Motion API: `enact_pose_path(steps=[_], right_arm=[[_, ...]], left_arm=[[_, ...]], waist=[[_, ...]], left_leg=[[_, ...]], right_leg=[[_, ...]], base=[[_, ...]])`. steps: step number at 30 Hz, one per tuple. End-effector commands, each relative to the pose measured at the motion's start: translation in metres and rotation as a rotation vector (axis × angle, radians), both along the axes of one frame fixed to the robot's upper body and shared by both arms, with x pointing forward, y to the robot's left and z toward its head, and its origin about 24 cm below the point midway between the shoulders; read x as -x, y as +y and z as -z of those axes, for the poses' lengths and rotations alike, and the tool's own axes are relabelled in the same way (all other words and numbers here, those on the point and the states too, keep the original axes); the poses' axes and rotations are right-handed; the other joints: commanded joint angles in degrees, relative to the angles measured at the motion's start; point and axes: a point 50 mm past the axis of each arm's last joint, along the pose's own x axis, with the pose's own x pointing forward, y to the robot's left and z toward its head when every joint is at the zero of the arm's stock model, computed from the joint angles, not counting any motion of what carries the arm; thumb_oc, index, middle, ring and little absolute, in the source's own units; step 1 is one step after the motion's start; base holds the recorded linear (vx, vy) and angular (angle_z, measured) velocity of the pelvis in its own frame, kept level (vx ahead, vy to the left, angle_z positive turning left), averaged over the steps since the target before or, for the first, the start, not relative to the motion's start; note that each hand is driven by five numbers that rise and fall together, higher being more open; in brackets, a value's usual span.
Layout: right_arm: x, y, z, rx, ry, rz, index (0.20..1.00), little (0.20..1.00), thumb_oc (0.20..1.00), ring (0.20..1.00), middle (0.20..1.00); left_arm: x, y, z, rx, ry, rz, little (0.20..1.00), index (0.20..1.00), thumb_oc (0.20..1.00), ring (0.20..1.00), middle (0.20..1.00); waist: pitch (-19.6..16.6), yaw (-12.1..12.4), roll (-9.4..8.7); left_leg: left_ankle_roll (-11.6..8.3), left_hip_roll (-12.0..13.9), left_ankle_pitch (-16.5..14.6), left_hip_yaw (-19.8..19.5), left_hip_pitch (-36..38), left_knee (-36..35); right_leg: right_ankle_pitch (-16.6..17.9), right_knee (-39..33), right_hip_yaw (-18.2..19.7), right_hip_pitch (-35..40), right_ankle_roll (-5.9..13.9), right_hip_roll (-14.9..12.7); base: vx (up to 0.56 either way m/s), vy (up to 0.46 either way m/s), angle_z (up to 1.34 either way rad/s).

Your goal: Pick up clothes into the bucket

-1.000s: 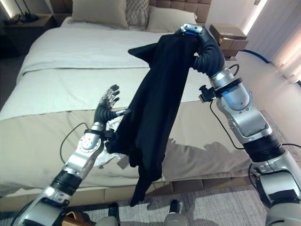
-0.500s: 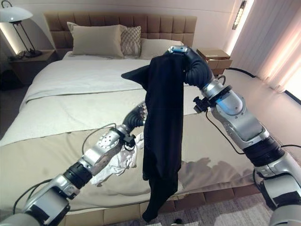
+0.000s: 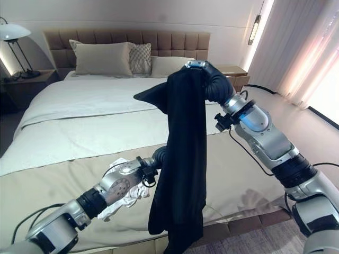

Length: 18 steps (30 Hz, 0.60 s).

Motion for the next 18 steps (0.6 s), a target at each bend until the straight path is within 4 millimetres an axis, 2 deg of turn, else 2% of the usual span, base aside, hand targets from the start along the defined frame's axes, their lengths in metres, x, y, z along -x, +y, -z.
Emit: enact_pose_path(steps=[1, 6, 7, 8, 18], right_arm=[[-0.003, 0.006, -0.06, -0.087, -0.2, -0.022, 0.2, 0.2, 0.2, 0.2, 0.2], [-0.007, 0.001, -0.063, -0.083, -0.212, 0.014, 0.2, 0.2, 0.2, 0.2, 0.2], [-0.007, 0.002, -0.065, -0.083, -0.219, 0.019, 0.2, 0.2, 0.2, 0.2, 0.2], [-0.007, 0.001, -0.065, -0.083, -0.222, 0.026, 0.2, 0.2, 0.2, 0.2, 0.2], [-0.017, -0.021, -0.066, -0.092, -0.205, 0.153, 0.2, 0.2, 0.2, 0.2, 0.2]], left_arm=[[-0.001, 0.0, 0.0, 0.093, 0.023, -0.004, 1.0, 1.0, 1.0, 1.0, 1.0], [0.007, -0.016, 0.0, 0.163, 0.058, 0.039, 1.0, 1.0, 1.0, 1.0, 1.0], [0.009, -0.02, -0.001, 0.184, 0.066, 0.049, 0.689, 0.689, 0.689, 0.689, 0.689], [0.01, -0.023, -0.003, 0.206, 0.072, 0.042, 0.2, 0.2, 0.2, 0.2, 0.2], [0.021, -0.015, -0.008, 0.244, 0.06, -0.043, 0.2, 0.2, 0.2, 0.2, 0.2]], waist=[[-0.6, 0.2, -1.64], [-0.3, 0.3, -1.89], [-0.2, 0.3, -1.93], [0.0, 0.3, -1.95], [1.2, 1.5, -2.05]], left_leg=[[-0.75, 1.3, -0.3, -0.8, -3.2, 2.6], [-0.51, 1.1, -0.6, -1.0, -3.7, 3.3], [-0.47, 1.1, -0.6, -1.1, -3.8, 3.4], [-0.44, 1.1, -0.6, -1.1, -3.9, 3.5], [-0.22, 1.0, -0.8, -1.9, -4.6, 4.6]], right_leg=[[0.5, 2.3, 0.2, -0.1, 3.19, -2.1], [0.4, 2.6, 0.3, -0.4, 3.0, -2.0], [0.4, 2.7, 0.3, -0.5, 2.98, -2.0], [0.3, 2.7, 0.3, -0.5, 2.91, -2.1], [0.2, 3.1, -0.1, -0.4, 2.64, -2.0]], base=[[0.0, 0.0, 0.0], [0.0, 0.0, 0.0], [0.0, 0.0, 0.0], [0.0, 0.0, 0.0], [0.0, 0.0, 0.0]])
